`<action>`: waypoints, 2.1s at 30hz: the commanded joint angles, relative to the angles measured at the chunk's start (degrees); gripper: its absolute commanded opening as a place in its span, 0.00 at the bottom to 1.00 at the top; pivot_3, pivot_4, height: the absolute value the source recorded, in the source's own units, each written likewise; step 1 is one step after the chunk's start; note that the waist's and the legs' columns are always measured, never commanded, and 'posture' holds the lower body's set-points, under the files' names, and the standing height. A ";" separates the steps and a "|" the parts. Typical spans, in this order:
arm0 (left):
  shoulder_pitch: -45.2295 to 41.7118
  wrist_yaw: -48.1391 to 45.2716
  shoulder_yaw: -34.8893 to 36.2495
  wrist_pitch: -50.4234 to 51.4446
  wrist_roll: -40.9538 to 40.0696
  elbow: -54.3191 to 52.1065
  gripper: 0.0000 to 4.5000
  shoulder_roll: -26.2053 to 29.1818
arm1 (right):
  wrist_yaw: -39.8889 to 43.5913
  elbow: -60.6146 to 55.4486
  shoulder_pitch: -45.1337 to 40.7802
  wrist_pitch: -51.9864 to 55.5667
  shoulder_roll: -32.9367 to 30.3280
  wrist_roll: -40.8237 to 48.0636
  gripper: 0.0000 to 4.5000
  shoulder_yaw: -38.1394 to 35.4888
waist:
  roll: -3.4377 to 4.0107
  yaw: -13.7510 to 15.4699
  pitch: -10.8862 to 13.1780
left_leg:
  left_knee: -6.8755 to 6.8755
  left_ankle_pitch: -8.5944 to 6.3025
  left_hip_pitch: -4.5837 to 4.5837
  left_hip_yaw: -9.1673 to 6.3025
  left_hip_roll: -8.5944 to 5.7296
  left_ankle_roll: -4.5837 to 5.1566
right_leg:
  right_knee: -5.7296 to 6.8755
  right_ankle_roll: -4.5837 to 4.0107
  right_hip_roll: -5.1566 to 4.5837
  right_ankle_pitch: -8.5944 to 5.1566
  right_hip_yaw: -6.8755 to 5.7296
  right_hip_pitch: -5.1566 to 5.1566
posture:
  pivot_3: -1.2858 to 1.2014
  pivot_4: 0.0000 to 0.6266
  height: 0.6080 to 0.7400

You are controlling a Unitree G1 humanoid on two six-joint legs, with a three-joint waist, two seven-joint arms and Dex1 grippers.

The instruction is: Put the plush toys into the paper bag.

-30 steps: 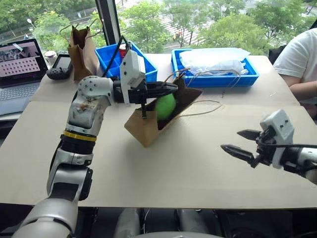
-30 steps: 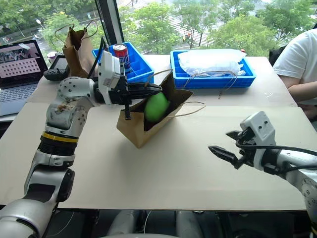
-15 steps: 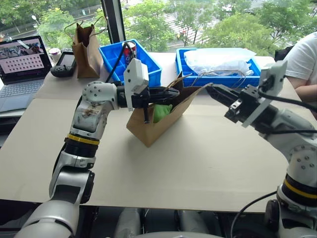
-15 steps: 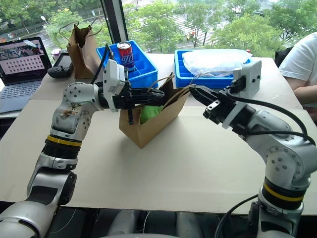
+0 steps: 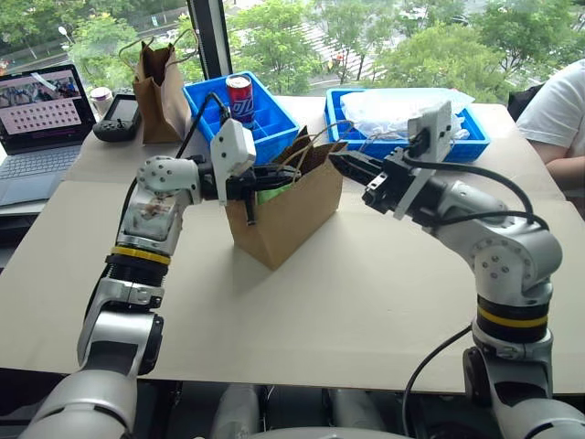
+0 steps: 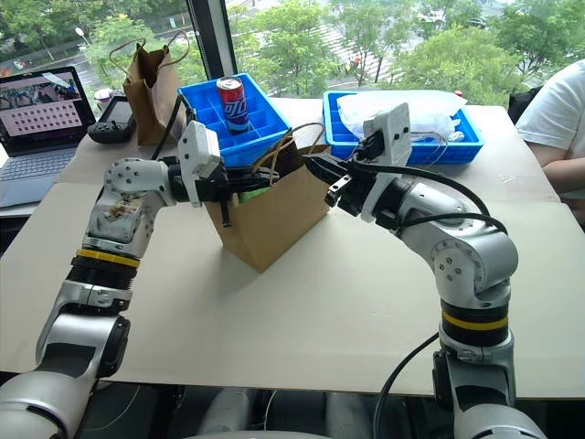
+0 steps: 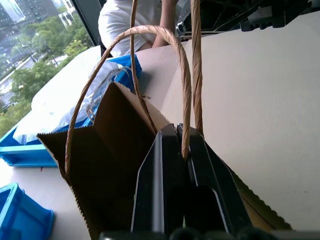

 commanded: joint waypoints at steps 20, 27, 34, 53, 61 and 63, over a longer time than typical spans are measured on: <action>5.70 6.30 15.13 28.16 -17.94 -18.40 0.99 9.26 | 11.56 -3.85 6.11 0.21 -15.27 -4.22 0.00 0.63 | 0.00 -0.55 0.01 | -0.01 0.05 0.19 -0.03 0.02 -0.10 | 0.07 -0.02 -0.01 -0.02 0.00 0.07 | 0.52 0.24 0.97; 16.07 6.32 19.96 27.39 -18.45 -18.47 0.99 13.57 | 14.12 -4.35 4.01 -2.11 -17.20 -7.40 0.00 3.05 | 0.00 -0.48 0.02 | -0.05 0.06 0.24 0.01 0.09 -0.11 | 0.09 -0.05 -0.05 -0.02 0.00 0.03 | 0.52 0.24 0.97; 24.51 9.32 20.46 29.49 -19.97 -26.14 0.99 12.59 | 16.37 -2.14 3.35 -4.95 -15.94 -10.54 0.00 6.11 | -0.02 0.02 0.03 | -0.06 0.04 0.21 0.04 0.06 -0.09 | 0.02 -0.05 -0.15 -0.02 -0.03 0.07 | 0.52 0.24 0.97; 28.95 17.36 12.94 30.58 -20.90 -35.17 0.99 4.00 | 16.65 17.54 -3.07 -25.25 2.14 -24.10 0.00 14.18 | -0.03 -0.43 0.03 | -0.07 0.06 0.25 0.04 0.05 -0.13 | 0.16 -0.07 -0.12 -0.01 -0.01 0.04 | 0.52 0.24 0.97; 29.66 15.43 12.40 31.33 -21.38 -35.90 0.99 5.76 | 16.83 18.95 -3.15 -25.83 5.80 -25.37 0.00 14.05 | -0.02 -0.44 0.03 | -0.08 0.07 0.27 0.04 0.06 -0.15 | 0.20 -0.08 -0.12 -0.01 -0.02 0.04 | 0.52 0.24 0.97; 29.68 14.64 12.27 32.01 -21.91 -36.29 0.99 6.28 | 16.70 18.99 -3.08 -25.69 6.54 -25.63 0.00 14.08 | -0.02 -0.44 0.03 | -0.08 0.07 0.27 0.04 0.07 -0.16 | 0.20 -0.08 -0.12 -0.01 -0.03 0.04 | 0.52 0.24 0.97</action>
